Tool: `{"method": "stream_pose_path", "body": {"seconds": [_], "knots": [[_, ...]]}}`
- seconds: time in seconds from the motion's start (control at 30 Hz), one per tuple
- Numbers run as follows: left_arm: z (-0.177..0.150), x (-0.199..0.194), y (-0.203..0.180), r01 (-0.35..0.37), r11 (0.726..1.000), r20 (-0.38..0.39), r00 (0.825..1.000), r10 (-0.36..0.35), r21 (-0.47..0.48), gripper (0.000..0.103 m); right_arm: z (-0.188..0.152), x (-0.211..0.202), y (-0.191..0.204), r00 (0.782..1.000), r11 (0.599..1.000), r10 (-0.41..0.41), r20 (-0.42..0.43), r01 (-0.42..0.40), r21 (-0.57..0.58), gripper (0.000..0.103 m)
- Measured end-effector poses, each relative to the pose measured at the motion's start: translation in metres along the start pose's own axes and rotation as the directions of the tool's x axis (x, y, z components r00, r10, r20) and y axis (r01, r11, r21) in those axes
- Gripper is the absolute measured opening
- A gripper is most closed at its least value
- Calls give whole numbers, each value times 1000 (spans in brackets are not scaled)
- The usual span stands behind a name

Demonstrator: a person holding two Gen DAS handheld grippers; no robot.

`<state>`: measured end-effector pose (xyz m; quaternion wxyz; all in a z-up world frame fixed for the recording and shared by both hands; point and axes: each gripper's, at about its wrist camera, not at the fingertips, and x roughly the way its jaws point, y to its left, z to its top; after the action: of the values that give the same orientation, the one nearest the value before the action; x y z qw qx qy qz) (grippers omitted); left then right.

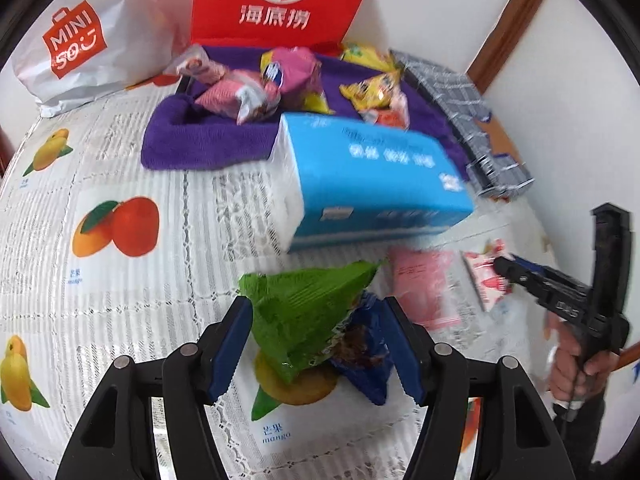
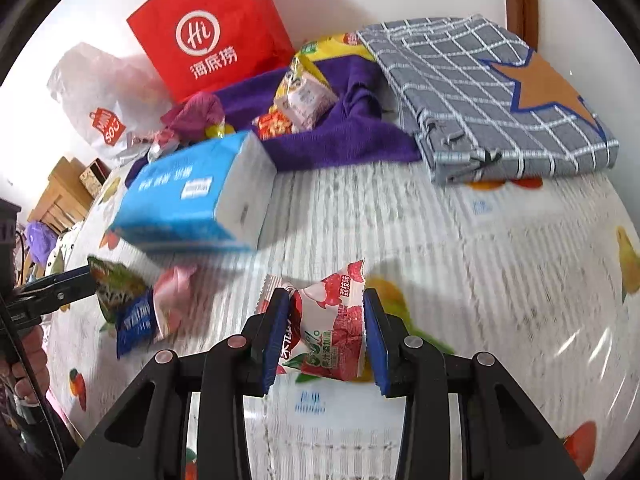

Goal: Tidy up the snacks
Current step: 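Grasp the green triangular bag with the left tool while the right tool grasps the strawberry bag, then lift the green bag and strawberry bag toward the purple towel with both tools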

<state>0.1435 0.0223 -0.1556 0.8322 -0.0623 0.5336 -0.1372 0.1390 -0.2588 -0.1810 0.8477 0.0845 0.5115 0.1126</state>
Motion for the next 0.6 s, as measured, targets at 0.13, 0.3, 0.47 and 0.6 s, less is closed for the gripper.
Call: {"method": "stream_pose_path", "body": {"seconds": [0.13, 0.3, 0.47, 0.6], "knots": [[1, 17, -3, -51, 999, -25, 998, 51, 1, 63, -4, -2, 3, 1000, 1000, 6, 3, -6, -7, 37], [3, 27, -7, -80, 997, -33, 996, 80, 17, 58, -8, 2, 7, 1000, 1000, 2, -16, -3, -31, 44], [1, 20, -8, -53, 999, -21, 998, 54, 5, 53, -13, 8, 13, 1000, 998, -5, -25, 3, -64, 45], [-2, 1, -9, -38, 999, 10, 999, 38, -3, 52, -17, -3, 20, 1000, 997, -2, 7, 2, -76, 35]]}}
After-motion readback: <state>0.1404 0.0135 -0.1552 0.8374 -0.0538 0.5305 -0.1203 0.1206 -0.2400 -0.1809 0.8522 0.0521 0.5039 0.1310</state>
